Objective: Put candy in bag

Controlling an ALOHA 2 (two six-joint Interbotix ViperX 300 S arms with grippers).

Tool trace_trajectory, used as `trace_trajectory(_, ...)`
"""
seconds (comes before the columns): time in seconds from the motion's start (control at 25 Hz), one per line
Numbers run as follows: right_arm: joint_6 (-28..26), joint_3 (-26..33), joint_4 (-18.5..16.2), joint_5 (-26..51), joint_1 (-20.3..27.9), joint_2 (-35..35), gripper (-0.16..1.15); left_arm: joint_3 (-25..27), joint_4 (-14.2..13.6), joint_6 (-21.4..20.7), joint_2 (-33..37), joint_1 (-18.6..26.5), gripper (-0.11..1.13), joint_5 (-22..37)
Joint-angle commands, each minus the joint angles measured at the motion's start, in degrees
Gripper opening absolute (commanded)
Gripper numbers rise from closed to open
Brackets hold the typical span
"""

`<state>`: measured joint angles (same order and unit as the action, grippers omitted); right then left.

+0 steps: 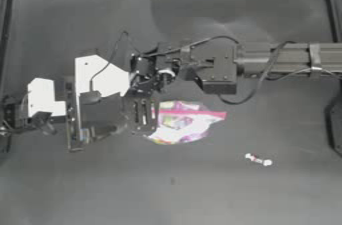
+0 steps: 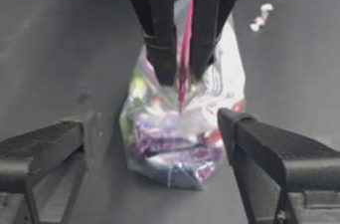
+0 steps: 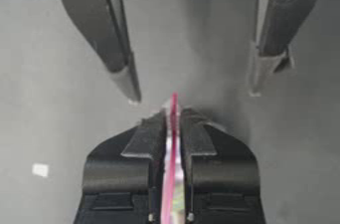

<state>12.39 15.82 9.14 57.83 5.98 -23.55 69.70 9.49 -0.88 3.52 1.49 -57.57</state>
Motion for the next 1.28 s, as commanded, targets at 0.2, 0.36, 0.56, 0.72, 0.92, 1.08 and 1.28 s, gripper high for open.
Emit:
trace_trajectory(0.2,0.1,1.6,0.4,-0.3,-0.2,1.6,0.4,-1.8,0.1,0.3,-0.6,-0.2,0.98,-1.2)
trace_trajectory(0.36,0.1,1.6,0.4,-0.3,-0.2,1.6,0.4,-1.9,0.1,0.4,-0.9,-0.2,0.98,-1.6)
trace_trajectory(0.56,0.1,1.6,0.4,-0.3,-0.2,1.6,0.4,-1.9,0.2,0.4,-0.9,-0.2,0.93,-1.6)
trace_trajectory(0.72,0.1,1.6,0.4,-0.3,-0.3,1.6,0.4,-1.9,0.1,0.4,-0.9,-0.2,0.82,-1.6)
trace_trajectory(0.92,0.1,1.6,0.4,-0.3,-0.3,1.6,0.4,-1.9,0.2,0.4,-0.9,-0.2,0.72,-1.6)
trace_trajectory(1.08,0.1,1.6,0.4,-0.2,-0.4,1.6,0.4,-2.3,0.2,1.2,-1.1,-0.2,0.7,-1.7)
trace_trajectory(1.28,0.1,1.5,0.4,-0.3,-0.4,1.6,0.4,-2.7,0.2,1.8,-1.7,0.0,0.66,-1.6)
